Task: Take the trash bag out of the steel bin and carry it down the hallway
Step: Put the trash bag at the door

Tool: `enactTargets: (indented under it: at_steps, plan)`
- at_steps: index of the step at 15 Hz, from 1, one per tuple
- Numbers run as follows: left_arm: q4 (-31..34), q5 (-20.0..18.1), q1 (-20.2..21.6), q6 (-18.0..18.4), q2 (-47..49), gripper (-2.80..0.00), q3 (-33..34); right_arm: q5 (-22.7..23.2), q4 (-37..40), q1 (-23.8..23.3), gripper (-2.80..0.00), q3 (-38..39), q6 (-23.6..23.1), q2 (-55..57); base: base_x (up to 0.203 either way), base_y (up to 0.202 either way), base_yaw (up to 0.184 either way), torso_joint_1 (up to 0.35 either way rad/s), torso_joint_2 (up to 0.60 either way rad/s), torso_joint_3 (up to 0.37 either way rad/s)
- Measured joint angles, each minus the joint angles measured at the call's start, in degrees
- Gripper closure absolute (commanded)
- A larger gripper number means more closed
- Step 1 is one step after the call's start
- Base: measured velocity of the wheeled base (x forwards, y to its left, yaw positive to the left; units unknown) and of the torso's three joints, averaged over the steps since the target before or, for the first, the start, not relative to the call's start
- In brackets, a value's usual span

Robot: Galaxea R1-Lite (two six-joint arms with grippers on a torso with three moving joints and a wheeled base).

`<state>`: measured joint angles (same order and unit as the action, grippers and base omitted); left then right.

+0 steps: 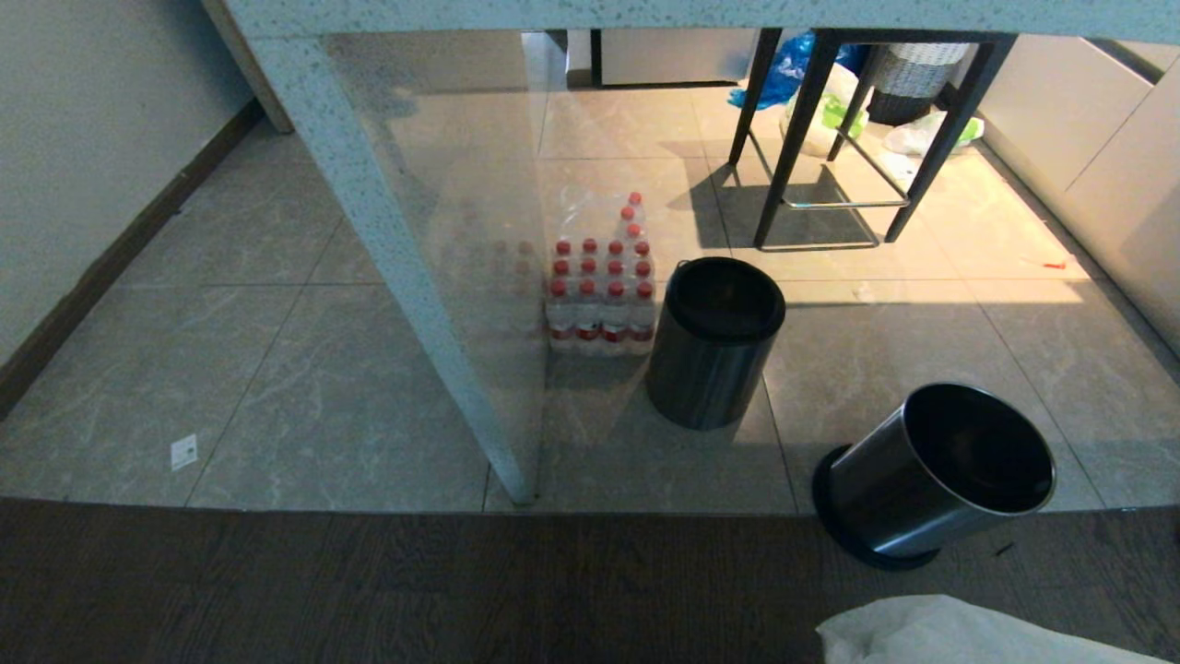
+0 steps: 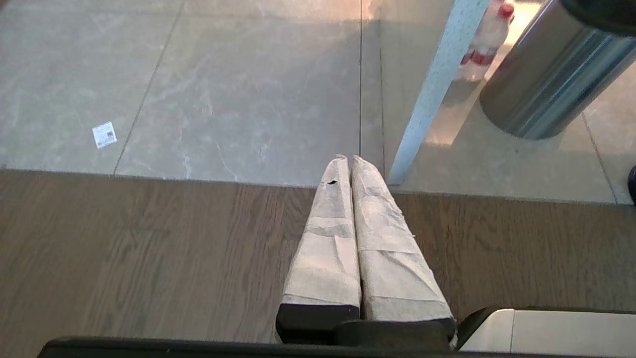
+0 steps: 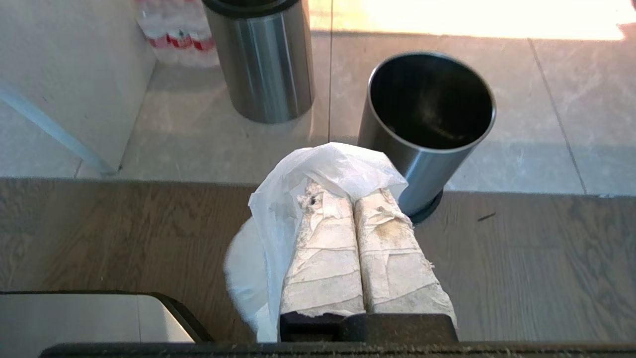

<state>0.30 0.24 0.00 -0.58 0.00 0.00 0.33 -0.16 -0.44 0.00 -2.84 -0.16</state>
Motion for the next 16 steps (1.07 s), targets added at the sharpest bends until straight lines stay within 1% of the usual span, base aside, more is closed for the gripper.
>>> enactTargets:
  at_steps: [16]
  plan:
    - [0.0,0.0,0.0,0.0,0.0,0.00,0.0,0.0,0.0,0.0,0.00,0.0,0.0,0.1,0.000,0.000,0.000,0.003,0.00,0.204]
